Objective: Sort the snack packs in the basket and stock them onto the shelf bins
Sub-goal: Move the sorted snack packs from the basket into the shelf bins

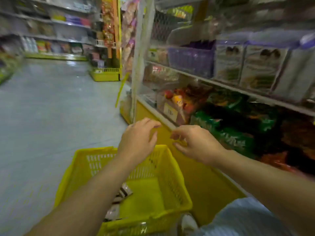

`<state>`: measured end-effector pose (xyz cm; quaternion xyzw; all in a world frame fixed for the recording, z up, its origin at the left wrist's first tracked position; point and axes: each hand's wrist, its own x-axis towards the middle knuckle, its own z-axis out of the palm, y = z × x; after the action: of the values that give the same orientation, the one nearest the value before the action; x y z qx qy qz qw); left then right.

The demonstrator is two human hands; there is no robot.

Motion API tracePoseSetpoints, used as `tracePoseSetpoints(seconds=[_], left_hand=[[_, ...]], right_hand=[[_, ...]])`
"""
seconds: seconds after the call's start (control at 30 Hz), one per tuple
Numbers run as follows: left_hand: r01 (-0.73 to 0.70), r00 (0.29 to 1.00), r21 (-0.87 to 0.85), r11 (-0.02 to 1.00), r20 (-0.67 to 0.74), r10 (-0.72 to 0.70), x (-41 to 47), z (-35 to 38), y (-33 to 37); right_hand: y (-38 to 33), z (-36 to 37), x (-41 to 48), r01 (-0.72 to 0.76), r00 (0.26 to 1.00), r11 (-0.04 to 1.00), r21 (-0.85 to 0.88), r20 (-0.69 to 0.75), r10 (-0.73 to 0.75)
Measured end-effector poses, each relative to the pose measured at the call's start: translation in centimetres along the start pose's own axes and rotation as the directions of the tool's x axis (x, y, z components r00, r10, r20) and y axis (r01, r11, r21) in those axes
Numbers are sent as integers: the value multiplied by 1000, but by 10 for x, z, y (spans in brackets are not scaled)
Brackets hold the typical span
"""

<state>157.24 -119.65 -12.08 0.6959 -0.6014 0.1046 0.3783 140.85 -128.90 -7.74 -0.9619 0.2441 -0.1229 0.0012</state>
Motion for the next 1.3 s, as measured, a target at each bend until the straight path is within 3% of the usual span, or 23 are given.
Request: tracePoseSetpoints(seconds=[0.1,0.17,0.27,0.4,0.47,0.63,0.8,0.97,1.1,1.17,1.3], left_hand=[[192,969,66,979,142,-200,-39,12,-67],[301,918,106,948,237,-318,-61,23,-110],[453,802,178,874,347,-487,-87,44,-165],[630,609,202,750,470,-639,-117,83,-217],[601,499,307,738,577,-647,-131,103,-238],[486,110,521,702,760,-640,-152,126,-278],[319,-93,581,749,806,-585,-156,146,-295],[268,-156,633,726,773,-615,-165,158,-302],[274,-166,628,728,776,-608,-165,158,-301],[225,-194,620,752,785,-589,-162,157,-298],[146,-224,615,775,784,-580,-161,156,-287]], right_hand=[[-20,71,34,73,966,997,3,249,-71],[-33,116,52,105,904,994,22,415,-105],[-45,178,76,135,788,989,60,598,-144],[-48,255,98,113,707,989,96,691,-148],[-46,290,105,94,661,991,99,738,-136],[-50,362,116,46,630,988,149,763,-144],[-70,418,106,33,654,954,297,716,-245],[-77,446,90,215,754,957,193,590,-288],[-55,440,80,231,725,952,199,617,-305],[-39,430,80,113,718,946,302,633,-288],[2,400,91,-276,654,831,482,728,-205]])
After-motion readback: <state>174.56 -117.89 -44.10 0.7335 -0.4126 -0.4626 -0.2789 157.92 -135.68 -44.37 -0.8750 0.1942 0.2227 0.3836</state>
